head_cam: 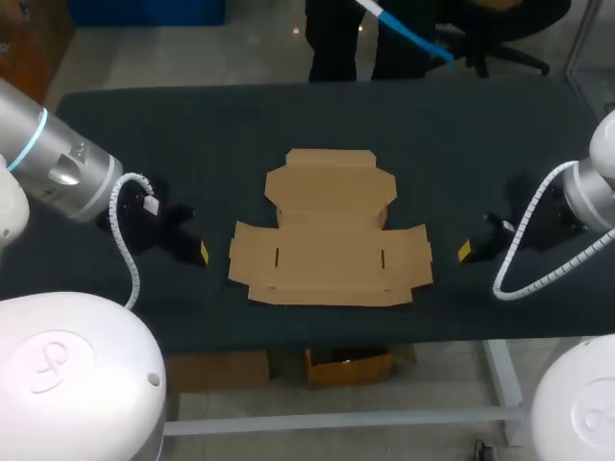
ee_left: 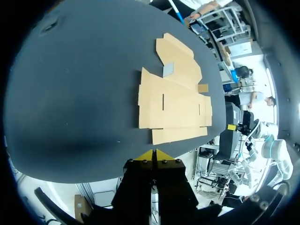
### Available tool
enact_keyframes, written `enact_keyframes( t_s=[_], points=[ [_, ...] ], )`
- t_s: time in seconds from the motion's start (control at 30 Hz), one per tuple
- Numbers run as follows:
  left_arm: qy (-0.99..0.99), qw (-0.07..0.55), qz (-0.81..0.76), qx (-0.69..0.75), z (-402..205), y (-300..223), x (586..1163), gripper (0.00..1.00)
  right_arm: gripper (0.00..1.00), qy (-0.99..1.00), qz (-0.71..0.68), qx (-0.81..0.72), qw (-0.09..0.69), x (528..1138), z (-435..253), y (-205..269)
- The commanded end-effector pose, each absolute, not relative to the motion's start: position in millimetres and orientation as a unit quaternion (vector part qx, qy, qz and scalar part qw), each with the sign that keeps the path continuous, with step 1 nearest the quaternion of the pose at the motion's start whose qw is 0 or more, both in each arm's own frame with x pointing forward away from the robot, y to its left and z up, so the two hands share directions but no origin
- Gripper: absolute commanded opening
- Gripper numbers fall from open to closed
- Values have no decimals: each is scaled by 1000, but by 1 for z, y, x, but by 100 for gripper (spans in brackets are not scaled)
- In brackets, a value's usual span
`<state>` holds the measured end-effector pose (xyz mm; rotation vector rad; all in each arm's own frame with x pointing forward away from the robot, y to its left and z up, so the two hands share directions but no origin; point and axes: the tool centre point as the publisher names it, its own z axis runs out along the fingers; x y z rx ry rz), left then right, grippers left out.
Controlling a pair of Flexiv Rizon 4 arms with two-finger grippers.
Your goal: Assemble the packaging by folding the flat box into shape, placing the metal phone stand inside, and closing the box properly
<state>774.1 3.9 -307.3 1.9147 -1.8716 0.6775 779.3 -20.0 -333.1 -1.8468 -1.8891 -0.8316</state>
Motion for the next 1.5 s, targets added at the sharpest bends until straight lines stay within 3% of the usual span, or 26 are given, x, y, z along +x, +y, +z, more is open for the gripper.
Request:
enact_keyframes(
  t_s=[0.03, 1.5],
  points=[
    [-664, 177, 239, 686, -312, -6, 765, 0, 0, -671, -289, -667, 148, 761, -331, -9],
    [-657, 194, 236, 689, -361, -26, 744, 0, 0, -692, -292, -637, 174, 744, -384, 18]
  ],
)
